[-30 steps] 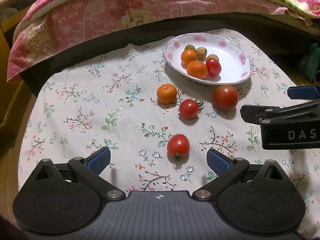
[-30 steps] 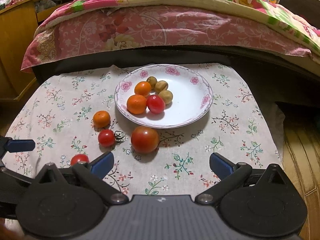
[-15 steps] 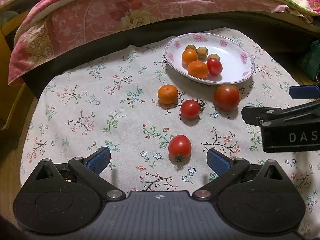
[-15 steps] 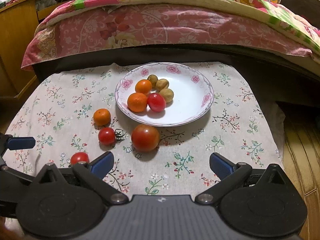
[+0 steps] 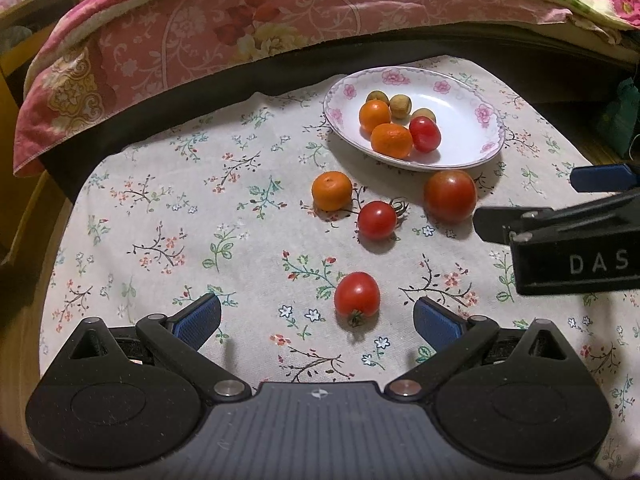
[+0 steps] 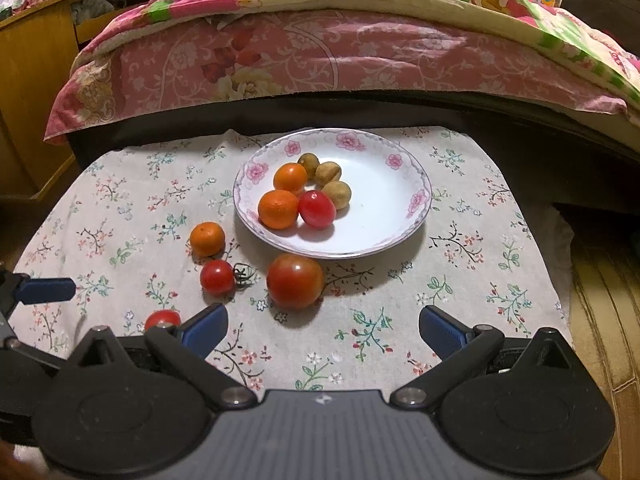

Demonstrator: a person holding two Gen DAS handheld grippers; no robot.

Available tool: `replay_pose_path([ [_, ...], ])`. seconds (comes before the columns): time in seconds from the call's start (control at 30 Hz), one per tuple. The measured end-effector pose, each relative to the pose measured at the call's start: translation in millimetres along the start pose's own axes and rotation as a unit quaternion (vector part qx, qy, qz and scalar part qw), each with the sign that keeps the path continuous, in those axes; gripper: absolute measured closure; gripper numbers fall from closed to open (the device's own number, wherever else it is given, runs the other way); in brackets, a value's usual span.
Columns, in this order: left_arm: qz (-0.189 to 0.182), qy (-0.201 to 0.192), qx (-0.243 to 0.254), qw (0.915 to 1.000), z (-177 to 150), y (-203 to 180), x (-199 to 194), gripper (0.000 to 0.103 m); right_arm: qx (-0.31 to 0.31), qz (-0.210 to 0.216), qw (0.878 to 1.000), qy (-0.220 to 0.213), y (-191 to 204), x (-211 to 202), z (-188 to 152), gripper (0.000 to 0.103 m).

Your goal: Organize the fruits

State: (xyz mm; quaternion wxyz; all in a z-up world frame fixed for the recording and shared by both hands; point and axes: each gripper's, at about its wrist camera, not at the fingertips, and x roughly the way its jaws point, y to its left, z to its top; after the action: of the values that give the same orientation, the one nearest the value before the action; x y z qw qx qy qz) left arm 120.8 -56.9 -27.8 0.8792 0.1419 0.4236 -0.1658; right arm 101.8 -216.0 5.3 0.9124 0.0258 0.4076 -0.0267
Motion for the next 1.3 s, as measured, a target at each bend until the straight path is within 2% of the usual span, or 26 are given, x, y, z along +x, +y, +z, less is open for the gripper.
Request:
replay_pose_path([
  [0.23, -0.010, 0.010, 0.005, 0.9999, -3, 1, 5, 0.000, -0.009, 0.010, 1.000, -0.003, 6, 17, 10, 0.000],
  [0.5, -0.013, -0.010, 0.022, 0.9996, -5, 1, 2, 0.000, -0.011, 0.020, 1.000, 0.003, 8, 40, 18, 0.001],
  [0.7, -0.023, -0.008, 0.023, 0.9994, -2, -3, 5, 0.000, -0.007, 0.041, 0.999, 0.024, 7, 52, 18, 0.019],
  [0.77, -0.021, -0.009, 0.030, 0.9993, -2, -5, 5, 0.000, -0.005, 0.045, 0.998, 0.033, 6, 56, 16, 0.029],
  [0.83, -0.020, -0.009, 0.035, 0.9992, -1, -7, 6, 0.000, -0.004, 0.047, 0.998, 0.045, 6, 61, 14, 0.048],
  [0.87, -0.021, -0.009, 0.037, 0.9991, -1, -8, 7, 0.000, -0.003, 0.049, 0.998, 0.048, 5, 63, 13, 0.052],
  [0.93, -0.024, -0.007, 0.039, 0.9989, -1, -9, 8, 0.000, 0.000, 0.053, 0.997, 0.050, 4, 65, 13, 0.055],
  [1.1, -0.032, -0.003, 0.045, 0.9985, -8, -6, 11, 0.001, -0.002, 0.058, 0.997, 0.048, 3, 64, 12, 0.055],
  [1.3, -0.043, -0.016, 0.049, 0.9977, -12, -7, 10, 0.002, 0.008, 0.067, 0.997, 0.040, -2, 64, 13, 0.052],
])
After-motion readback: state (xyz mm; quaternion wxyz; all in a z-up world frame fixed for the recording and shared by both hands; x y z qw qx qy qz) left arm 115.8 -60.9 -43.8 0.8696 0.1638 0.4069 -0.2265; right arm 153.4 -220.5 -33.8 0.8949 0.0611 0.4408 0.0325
